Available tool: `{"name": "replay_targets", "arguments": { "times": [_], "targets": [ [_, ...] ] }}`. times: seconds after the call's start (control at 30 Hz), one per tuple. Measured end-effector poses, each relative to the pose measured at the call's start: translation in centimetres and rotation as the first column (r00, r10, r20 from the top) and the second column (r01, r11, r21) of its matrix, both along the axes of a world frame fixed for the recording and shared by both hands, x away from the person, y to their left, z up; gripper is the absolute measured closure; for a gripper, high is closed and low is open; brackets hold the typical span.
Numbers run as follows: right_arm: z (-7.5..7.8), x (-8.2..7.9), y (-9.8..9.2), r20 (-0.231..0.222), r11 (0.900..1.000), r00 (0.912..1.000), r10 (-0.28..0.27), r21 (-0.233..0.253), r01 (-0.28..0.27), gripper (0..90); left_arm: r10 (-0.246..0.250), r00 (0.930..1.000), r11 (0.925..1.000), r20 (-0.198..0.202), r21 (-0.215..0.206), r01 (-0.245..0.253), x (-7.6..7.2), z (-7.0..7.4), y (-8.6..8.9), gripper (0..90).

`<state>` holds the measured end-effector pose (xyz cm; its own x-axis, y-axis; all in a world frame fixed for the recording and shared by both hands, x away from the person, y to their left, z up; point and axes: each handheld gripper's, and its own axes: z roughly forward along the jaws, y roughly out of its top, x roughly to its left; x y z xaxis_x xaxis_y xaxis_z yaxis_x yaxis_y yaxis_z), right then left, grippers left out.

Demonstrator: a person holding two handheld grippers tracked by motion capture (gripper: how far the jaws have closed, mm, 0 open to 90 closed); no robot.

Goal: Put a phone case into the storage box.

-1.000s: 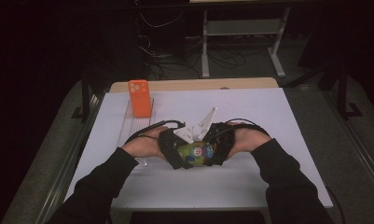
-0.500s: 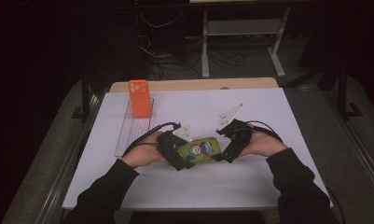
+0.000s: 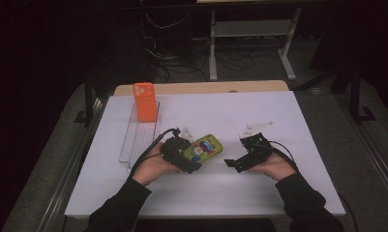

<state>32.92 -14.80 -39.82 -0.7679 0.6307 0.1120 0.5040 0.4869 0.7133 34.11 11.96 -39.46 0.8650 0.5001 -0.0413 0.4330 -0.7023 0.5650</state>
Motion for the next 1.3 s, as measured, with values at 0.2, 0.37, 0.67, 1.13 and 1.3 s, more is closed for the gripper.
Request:
{"name": "replay_targets", "arguments": {
  "times": [0.2, 0.37, 0.67, 1.13, 1.3],
  "targets": [
    [-1.3, -1.2, -0.3, 0.025, 0.995, 0.9962, -0.083, 0.054, 0.082, 0.0, 0.003, 0.9999, 0.9998, -0.013, -0.020, -0.004, -0.1, 0.4, 0.3, 15.5],
    [-1.7, -1.6, 0.1, 0.046, 0.994, 0.9937, -0.102, 0.045, 0.100, 0.0, 0.010, 0.9998, 0.9994, -0.019, -0.033, -0.011, -0.2, 0.6, 0.4, 15.5],
    [-1.9, -1.6, 0.6, 0.068, 0.994, 0.9920, -0.107, 0.042, 0.104, 0.0, 0.010, 0.9997, 0.9995, -0.021, -0.028, -0.011, 0.0, 0.6, 0.6, 15.5],
    [-2.0, -1.6, 0.2, 0.209, 0.992, 0.9721, -0.107, -0.050, 0.120, 0.0, 0.004, 0.9996, 0.9998, -0.029, -0.019, -0.004, 0.0, 0.5, 0.5, 15.5],
    [-1.9, -1.9, 0.5, 0.262, 0.990, 0.9609, -0.090, -0.077, 0.114, 0.0, -0.002, 0.9994, 0.9998, -0.033, -0.020, 0.001, 0.0, 0.5, 0.5, 15.6]
  ]
}}
